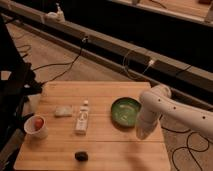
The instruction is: Knock the eraser over
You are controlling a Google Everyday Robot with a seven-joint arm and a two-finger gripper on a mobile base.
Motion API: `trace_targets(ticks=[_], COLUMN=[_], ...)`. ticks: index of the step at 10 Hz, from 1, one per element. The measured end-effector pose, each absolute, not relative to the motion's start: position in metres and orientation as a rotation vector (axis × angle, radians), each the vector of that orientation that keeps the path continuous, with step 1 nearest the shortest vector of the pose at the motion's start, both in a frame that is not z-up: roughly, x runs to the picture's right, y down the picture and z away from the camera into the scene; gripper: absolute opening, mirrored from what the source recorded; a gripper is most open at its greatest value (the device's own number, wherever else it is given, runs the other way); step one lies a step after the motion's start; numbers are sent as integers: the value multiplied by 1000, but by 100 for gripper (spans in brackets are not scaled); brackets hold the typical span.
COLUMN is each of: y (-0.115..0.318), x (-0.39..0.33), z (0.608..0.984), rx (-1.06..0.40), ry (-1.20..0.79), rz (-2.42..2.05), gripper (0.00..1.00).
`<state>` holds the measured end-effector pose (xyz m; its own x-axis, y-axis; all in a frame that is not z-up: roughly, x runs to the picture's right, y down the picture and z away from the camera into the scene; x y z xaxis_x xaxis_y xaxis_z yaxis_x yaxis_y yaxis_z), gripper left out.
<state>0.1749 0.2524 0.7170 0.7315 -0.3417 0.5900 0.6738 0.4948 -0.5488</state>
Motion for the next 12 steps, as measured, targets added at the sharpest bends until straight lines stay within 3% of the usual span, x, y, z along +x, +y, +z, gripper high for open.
trace_targets(ticks=[6, 12], y=[309, 309], x=[71, 66], z=[680, 677], rx=[-974, -976], ry=[-784, -806], rz=[-848, -881], gripper=[0, 0])
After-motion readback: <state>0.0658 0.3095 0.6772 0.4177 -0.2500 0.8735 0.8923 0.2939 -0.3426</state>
